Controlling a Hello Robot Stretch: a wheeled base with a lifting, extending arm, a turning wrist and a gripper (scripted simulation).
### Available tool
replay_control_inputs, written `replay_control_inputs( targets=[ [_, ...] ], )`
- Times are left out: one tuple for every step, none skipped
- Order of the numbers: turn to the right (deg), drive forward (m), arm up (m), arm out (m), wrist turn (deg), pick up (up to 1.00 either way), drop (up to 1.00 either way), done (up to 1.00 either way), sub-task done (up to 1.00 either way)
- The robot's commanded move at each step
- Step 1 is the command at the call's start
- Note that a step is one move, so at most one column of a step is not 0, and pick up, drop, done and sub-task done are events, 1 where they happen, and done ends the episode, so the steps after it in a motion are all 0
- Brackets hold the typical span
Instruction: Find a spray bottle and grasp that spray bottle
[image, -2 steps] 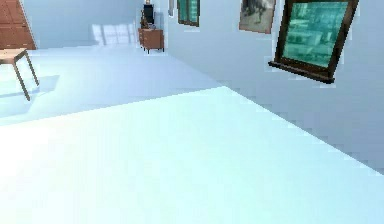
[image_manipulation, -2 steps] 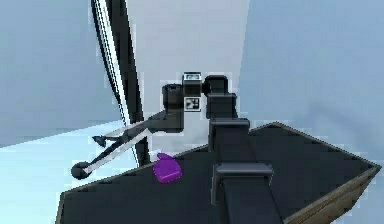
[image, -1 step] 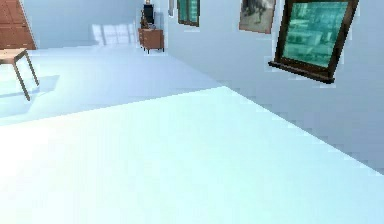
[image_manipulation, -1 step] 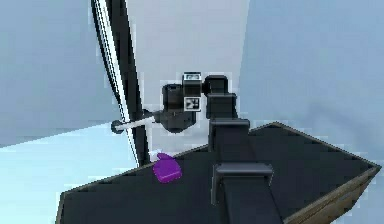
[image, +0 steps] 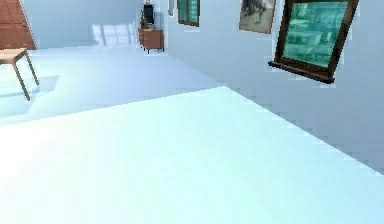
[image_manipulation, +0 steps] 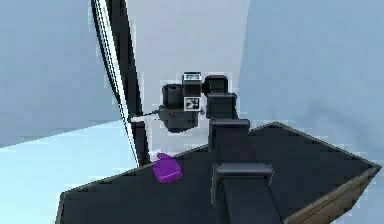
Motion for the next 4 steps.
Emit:
replay_control_inputs(
  targets=[
    [0.0, 0.0, -0.3, 0.0, 0.0, 0.0, 0.0, 0.0, 0.0],
    [0.0, 0.0, 0.0, 0.0, 0.0, 1.0, 0.0, 0.0, 0.0],
    [0.0, 0.0, 0.1, 0.0, 0.0, 0.0, 0.0, 0.0, 0.0],
    [0.0, 0.0, 0.0, 0.0, 0.0, 0.0, 0.0, 1.0, 0.0]
  ],
)
